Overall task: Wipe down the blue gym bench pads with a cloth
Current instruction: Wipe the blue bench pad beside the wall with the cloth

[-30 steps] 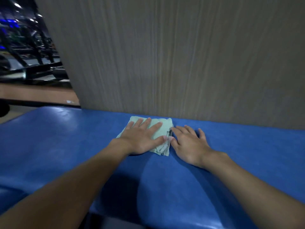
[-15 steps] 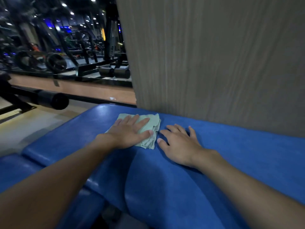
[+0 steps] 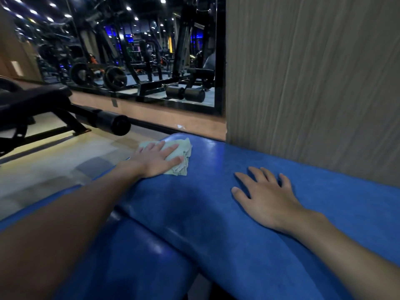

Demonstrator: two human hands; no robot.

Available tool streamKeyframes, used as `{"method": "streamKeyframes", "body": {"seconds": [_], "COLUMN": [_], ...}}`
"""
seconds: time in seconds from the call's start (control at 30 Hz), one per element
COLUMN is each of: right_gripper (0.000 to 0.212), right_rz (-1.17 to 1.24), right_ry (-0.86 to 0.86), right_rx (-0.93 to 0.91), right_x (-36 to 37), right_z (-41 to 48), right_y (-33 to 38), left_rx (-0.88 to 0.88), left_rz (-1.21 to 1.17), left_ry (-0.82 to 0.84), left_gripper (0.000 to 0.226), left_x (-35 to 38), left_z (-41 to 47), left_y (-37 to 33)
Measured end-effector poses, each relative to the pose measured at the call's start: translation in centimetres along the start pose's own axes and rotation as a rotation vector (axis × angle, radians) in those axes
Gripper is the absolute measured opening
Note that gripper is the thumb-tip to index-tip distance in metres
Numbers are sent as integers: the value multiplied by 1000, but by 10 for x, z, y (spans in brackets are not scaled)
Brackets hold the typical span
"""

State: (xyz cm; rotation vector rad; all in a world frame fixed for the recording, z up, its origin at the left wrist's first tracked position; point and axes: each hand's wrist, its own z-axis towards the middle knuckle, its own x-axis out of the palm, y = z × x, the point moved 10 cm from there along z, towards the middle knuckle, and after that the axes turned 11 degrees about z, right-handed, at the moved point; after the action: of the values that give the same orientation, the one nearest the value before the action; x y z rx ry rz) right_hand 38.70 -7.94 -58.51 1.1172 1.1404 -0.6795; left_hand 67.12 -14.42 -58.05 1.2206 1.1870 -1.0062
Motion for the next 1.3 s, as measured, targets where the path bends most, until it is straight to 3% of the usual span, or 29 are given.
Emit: {"method": "streamKeyframes", "body": {"seconds": [0.33,0.87,1.3], "right_gripper": [70,67,65], "right_rz": [-72,-46,-4], "right_ry": [34,111,73], "right_rx": [51,186,177], "right_x": [-18,-28,-45], "right_z": [-53,-130,-185], "right_y": [-35,-82,-118], "left_rx": [-94,105,239], "left_rz": [33,60,76], "left_ry": [45,48,52], "left_gripper": [70,68,64], "left_x": [6,1,-18], "left_z": [-42,-112,-169], "left_y": [23,-93,-212]}}
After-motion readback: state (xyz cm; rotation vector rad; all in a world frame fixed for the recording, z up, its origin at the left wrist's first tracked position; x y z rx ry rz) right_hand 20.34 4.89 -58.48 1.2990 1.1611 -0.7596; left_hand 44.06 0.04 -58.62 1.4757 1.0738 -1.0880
